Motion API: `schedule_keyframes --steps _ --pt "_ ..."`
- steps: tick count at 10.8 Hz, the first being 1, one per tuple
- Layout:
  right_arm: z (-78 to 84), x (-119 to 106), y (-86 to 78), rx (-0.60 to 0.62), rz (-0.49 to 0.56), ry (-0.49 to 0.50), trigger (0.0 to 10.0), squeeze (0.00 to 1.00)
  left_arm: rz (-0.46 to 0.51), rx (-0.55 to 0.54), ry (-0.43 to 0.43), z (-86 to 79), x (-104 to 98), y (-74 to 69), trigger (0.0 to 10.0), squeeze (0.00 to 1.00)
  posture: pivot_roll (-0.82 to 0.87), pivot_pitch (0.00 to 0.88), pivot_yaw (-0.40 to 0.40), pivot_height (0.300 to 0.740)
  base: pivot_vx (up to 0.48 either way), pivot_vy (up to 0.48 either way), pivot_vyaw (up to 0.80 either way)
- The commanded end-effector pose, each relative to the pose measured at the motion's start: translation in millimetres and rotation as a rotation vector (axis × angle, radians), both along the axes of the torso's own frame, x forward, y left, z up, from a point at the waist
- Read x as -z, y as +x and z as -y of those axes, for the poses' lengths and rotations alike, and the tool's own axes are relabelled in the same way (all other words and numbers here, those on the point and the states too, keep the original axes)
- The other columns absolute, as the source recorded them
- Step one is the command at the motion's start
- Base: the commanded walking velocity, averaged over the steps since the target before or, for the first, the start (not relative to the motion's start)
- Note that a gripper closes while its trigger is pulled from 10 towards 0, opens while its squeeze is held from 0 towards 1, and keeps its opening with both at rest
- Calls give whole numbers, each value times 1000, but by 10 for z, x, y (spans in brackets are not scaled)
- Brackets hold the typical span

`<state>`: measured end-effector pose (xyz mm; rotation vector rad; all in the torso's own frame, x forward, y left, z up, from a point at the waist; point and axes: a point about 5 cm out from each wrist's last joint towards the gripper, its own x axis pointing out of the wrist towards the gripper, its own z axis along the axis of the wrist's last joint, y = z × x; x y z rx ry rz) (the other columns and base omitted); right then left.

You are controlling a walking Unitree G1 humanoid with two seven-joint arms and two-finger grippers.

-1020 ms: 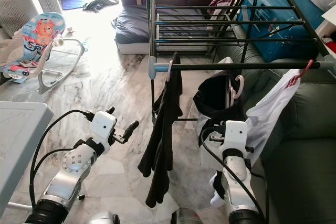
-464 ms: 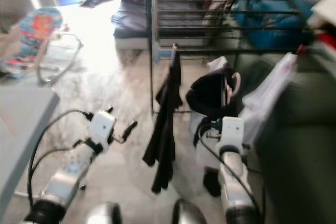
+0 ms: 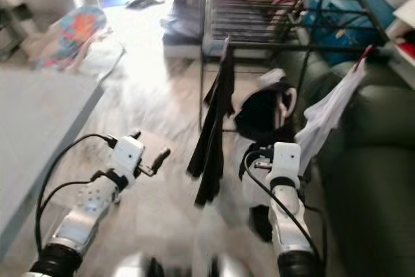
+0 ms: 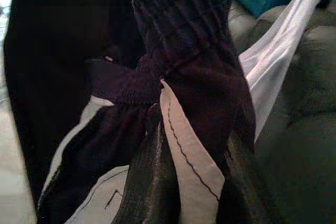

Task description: Hang hanger

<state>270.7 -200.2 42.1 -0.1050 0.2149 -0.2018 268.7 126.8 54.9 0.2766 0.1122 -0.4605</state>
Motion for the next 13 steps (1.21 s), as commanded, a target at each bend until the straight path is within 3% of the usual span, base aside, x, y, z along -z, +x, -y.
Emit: schedule_keyframes --steps 1,9,13 --pt "14 -92 43 2 40 -9 10000 0 -1 13 3 36 5 -8 10000 0 -77 0 -9 740 -319 0 0" --pt "-61 -115 104 -22 53 -9 10000 0 16 27 -5 86 -18 -10 10000 0 -71 0 -13 740 -34 -294 0" --pt "-117 -142 131 -79 61 -37 10000 0 9 13 -29 97 -25 -4 10000 0 -71 0 -13 740 0 0 200"
